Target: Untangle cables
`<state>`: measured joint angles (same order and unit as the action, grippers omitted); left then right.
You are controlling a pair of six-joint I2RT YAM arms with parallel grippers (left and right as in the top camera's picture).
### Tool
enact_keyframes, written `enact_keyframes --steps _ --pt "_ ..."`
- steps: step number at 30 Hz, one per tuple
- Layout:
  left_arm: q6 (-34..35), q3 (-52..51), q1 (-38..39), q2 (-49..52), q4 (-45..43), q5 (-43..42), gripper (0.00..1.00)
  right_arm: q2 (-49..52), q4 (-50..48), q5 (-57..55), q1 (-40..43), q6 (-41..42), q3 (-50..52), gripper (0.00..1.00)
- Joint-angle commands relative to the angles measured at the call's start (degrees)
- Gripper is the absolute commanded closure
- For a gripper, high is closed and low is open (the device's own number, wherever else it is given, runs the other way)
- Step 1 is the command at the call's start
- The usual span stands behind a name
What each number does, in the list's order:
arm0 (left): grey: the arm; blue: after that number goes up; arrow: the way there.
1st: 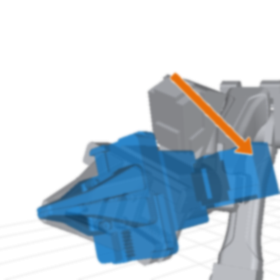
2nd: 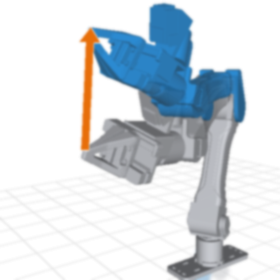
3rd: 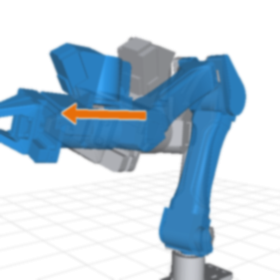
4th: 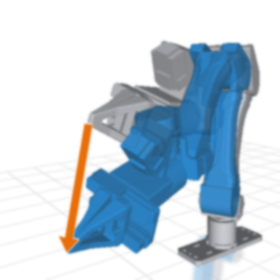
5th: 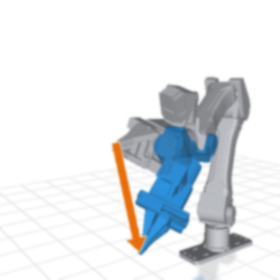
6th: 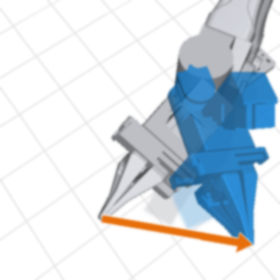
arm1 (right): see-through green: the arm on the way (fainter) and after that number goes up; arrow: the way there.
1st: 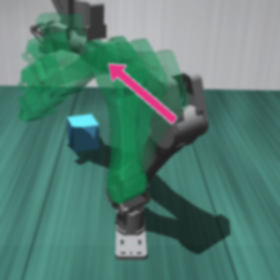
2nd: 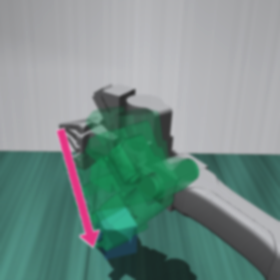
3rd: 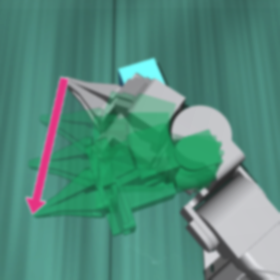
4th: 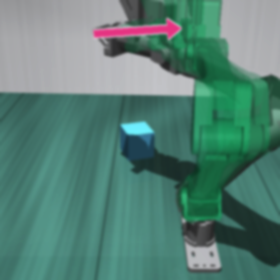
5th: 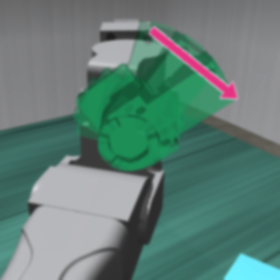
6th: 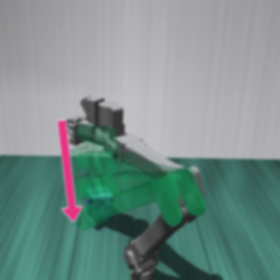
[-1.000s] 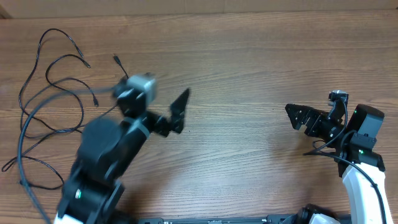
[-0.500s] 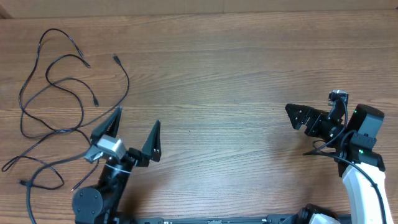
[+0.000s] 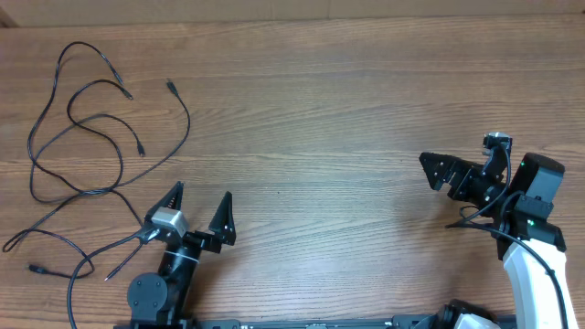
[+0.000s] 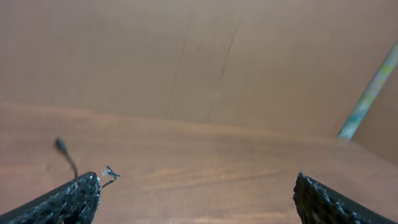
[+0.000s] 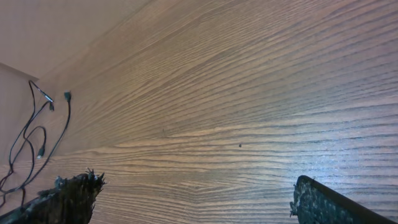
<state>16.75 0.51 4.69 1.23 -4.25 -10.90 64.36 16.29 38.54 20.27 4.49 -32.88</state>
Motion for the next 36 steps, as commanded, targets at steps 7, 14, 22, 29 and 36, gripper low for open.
enact_keyframes --steps 7,14,22,29,36 --pt "-0.02 -0.22 -1.77 -1.09 8.33 4.48 0.00 0.02 -0.28 0.04 0.37 -0.04 -0.50 0.00" --pt "-9.09 -0.22 -1.77 -1.09 8.44 4.44 0.01 0.02 -0.28 0.04 0.37 -0.04 -0.50 0.00" --pt "-10.38 -0.22 -1.77 -1.09 8.74 6.51 0.01 0.02 -0.28 0.04 0.37 -0.04 -0.50 0.00" --pt "-10.43 -0.24 -1.79 -1.09 8.94 10.03 0.00 0.02 -0.28 0.04 0.37 -0.04 -0.50 0.00" --pt "-10.84 -0.26 -1.79 -1.09 8.90 11.76 0.00 0.02 -0.28 0.04 0.37 -0.04 -0.50 0.00"
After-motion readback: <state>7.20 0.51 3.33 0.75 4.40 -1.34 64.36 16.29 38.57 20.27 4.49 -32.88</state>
